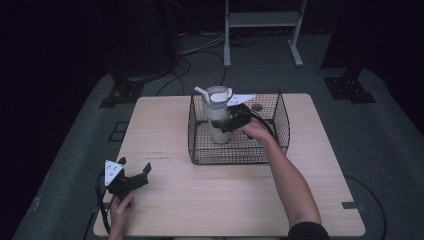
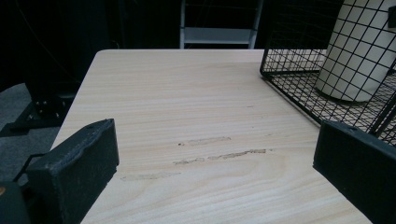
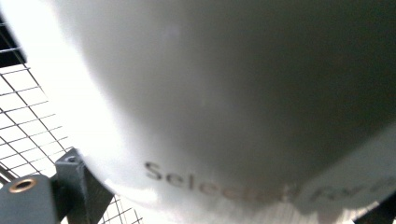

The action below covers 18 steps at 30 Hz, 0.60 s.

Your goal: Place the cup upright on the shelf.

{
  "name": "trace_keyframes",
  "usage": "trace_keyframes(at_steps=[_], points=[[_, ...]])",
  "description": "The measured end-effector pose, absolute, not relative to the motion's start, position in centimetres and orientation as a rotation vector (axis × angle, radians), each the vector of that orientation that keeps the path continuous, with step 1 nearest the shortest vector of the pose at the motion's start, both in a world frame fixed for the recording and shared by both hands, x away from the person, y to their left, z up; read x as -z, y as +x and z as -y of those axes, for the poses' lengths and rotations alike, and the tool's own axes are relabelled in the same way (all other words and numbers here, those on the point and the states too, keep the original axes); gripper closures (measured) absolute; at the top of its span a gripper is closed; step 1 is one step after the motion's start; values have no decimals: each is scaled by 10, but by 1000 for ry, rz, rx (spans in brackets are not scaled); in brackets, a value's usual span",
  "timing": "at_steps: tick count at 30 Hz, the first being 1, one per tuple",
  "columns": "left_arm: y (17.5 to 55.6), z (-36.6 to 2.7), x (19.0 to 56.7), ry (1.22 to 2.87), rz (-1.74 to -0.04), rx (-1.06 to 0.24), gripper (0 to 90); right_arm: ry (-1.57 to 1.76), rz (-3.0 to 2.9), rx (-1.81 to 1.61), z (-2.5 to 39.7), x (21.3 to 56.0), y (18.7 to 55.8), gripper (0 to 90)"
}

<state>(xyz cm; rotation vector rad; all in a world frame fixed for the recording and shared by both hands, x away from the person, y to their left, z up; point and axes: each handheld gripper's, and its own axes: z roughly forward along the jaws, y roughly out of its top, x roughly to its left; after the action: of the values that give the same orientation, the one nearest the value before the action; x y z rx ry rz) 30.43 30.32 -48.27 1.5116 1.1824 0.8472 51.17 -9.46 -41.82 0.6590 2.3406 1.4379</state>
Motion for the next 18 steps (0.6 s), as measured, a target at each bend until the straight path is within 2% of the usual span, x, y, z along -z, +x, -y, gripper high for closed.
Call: trace_keyframes(at_steps=[18], points=[[304,-303,483,1515,-1178,-852,0,642,-2366,-1401,104,417,506,75]])
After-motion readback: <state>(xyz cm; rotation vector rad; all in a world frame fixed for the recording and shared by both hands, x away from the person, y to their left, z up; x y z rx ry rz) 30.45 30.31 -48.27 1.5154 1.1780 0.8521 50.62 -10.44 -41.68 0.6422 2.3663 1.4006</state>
